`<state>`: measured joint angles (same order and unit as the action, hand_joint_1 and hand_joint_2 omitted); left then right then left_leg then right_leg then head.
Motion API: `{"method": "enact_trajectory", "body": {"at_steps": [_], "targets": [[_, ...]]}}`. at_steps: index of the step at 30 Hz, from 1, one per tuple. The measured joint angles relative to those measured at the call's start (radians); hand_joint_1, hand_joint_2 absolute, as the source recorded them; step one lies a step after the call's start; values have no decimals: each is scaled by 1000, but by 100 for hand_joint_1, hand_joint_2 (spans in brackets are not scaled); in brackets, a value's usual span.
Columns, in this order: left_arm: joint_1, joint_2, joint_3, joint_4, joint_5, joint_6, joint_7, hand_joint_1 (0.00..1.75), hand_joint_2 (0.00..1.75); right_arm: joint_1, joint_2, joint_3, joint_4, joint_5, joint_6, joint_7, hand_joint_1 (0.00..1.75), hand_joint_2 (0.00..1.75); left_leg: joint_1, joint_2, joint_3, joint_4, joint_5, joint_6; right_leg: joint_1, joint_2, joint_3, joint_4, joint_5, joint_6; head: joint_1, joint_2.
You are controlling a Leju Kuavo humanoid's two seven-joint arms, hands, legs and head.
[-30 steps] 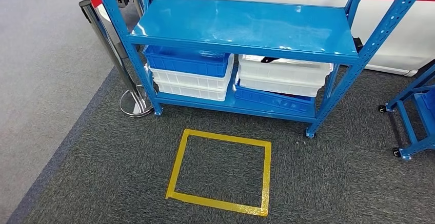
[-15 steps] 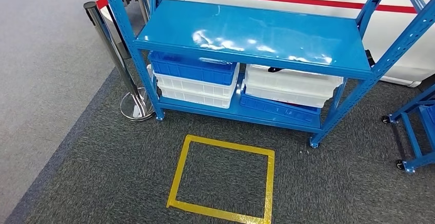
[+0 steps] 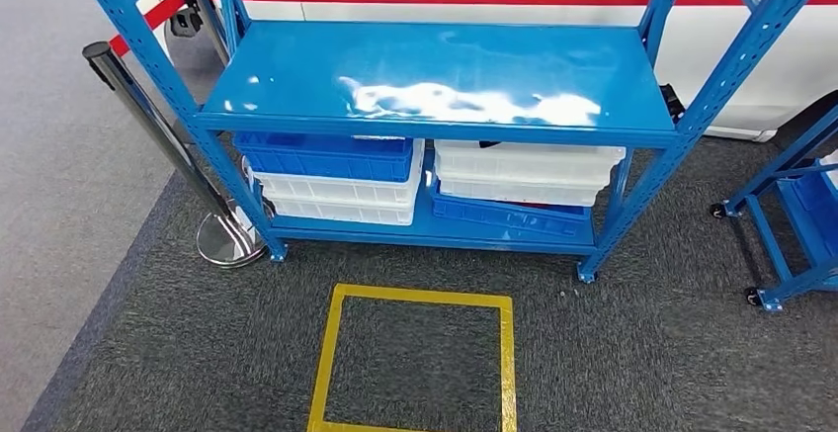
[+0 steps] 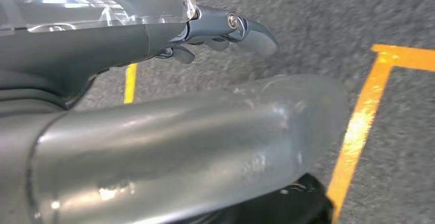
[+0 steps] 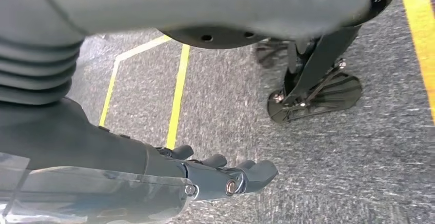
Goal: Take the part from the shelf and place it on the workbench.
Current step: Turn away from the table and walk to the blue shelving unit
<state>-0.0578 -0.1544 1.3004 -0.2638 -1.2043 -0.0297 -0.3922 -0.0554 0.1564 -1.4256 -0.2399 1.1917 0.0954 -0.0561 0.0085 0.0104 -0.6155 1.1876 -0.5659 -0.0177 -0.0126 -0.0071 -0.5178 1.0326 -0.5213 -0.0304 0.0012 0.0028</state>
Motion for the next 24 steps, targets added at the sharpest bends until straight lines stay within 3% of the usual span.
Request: {"method": "enact_trajectory", "body": {"at_steps": [1, 3, 6, 7, 8, 10, 11, 12, 13, 14, 16, 17, 18, 19, 20, 21, 22, 24], "targets": [[1, 0, 0, 0, 0, 0, 0, 0, 0, 1, 0, 0, 0, 0, 0, 0, 0, 0, -3, 0, 8, -59, 48, 8, 0, 1, 12, 0, -9, 4, 1, 0], [1, 1, 1, 0, 0, 0, 0, 0, 0, 0, 1, 0, 0, 0, 0, 0, 0, 0, -10, 0, 17, -130, 99, 22, 1, 2, 23, -3, -22, 15, 1, 0], [1, 1, 1, 0, 0, 0, 0, 0, 0, 0, 1, 0, 1, 0, 0, -1, 0, 0, -11, -5, 37, -159, 109, 40, 1, 2, 31, 8, -18, 37, 1, 0], [1, 1, 1, 0, 0, 0, 0, 0, 0, 0, 1, 0, 1, 0, 0, -1, 0, 44, -9, -7, 49, -170, 109, 45, 0, 3, 26, 28, -18, 42, 1, 0], [0, 0, 1, 0, 0, 0, 0, 0, 0, 0, 1, 0, 1, 0, 0, -1, 0, 44, -7, -9, 62, -178, 108, 50, 0, 4, 11, 59, -28, 45, 2, 0], [-3, 0, 1, 0, 0, 0, 0, 0, 0, -1, 1, 0, 1, 0, 0, -1, 0, 44, -7, -8, 76, -185, 101, 60, -1, 6, -59, 166, -76, 51, 3, 0], [-5, 0, 1, 0, 0, 0, 0, 0, 0, 0, 1, 0, 1, -2, 1, -1, 0, 0, -8, -6, 82, -186, 94, 63, -1, 6, -100, 220, -101, 54, 3, 0], [-5, 0, 1, 0, 0, 0, 0, 0, 0, 0, 1, -1, 1, -5, 2, -1, 0, 0, -9, -4, 90, -186, 87, 65, -1, 6, -135, 257, -115, 55, 3, 0], [-5, 0, 1, 0, 0, 0, 0, 0, 0, 1, 1, -2, 1, -8, 2, -2, 0, 0, -10, -2, 101, -186, 78, 65, -1, 6, -153, 260, -107, 54, 3, 0], [-4, 0, 1, 0, 0, 0, 0, 0, 0, 2, 1, -4, 1, -10, 3, -3, 0, 44, -11, -2, 114, -186, 68, 62, -1, 6, -156, 233, -79, 52, 3, 0], [-2, -1, 1, 0, 0, 0, 0, 0, 0, 5, 0, -6, 1, -9, 1, -5, 0, 131, -11, 0, 142, -185, 47, 54, 1, 5, -130, 114, 17, 47, 3, 0], [-3, -1, 1, 0, -1, 0, 0, 0, 0, 7, 0, -6, 1, -8, 1, -5, 0, 131, -12, 0, 151, -184, 36, 49, 3, 4, -117, 63, 44, 42, 3, 0], [-5, -2, 1, 0, -1, 0, 0, 0, 0, 8, -1, -6, 1, -8, 0, -6, 0, 87, -14, 3, 157, -183, 26, 43, 5, 3, -109, 30, 64, 37, 3, 0], [-7, -2, 2, 0, -1, 0, 1, 0, 0, 9, -1, -7, 1, -10, 1, -7, 0, 44, -15, 5, 162, -179, 20, 37, 7, 3, -106, 17, 66, 31, 2, 0], [-9, -2, 2, 0, -2, 0, 1, 0, 0, 8, -1, -8, 1, -13, 0, -7, 0, 44, -17, 6, 168, -178, 17, 31, 7, 5, -102, 15, 60, 26, 1, 0], [-10, -1, 2, 0, -2, 1, 2, 0, 0, 7, 0, -10, 1, -16, -3, -5, 0, 87, -17, 6, 170, -172, 15, 26, 4, 8, -94, 11, 65, 21, 2, 0], [-10, -1, 2, 0, -3, 1, 2, 0, 0, 6, 1, -11, 1, -17, -10, -1, 0, 87, -16, 5, 169, -155, 15, 21, 1, 12, -85, 5, 64, 16, 1, 0], [-12, 0, 2, 0, -4, 3, 3, 0, 0, 4, 3, -14, 0, -18, -26, 8, 0, 87, -11, 0, 125, -71, -1, 12, -3, 17, -65, -5, 60, 7, -1, 0]]}}
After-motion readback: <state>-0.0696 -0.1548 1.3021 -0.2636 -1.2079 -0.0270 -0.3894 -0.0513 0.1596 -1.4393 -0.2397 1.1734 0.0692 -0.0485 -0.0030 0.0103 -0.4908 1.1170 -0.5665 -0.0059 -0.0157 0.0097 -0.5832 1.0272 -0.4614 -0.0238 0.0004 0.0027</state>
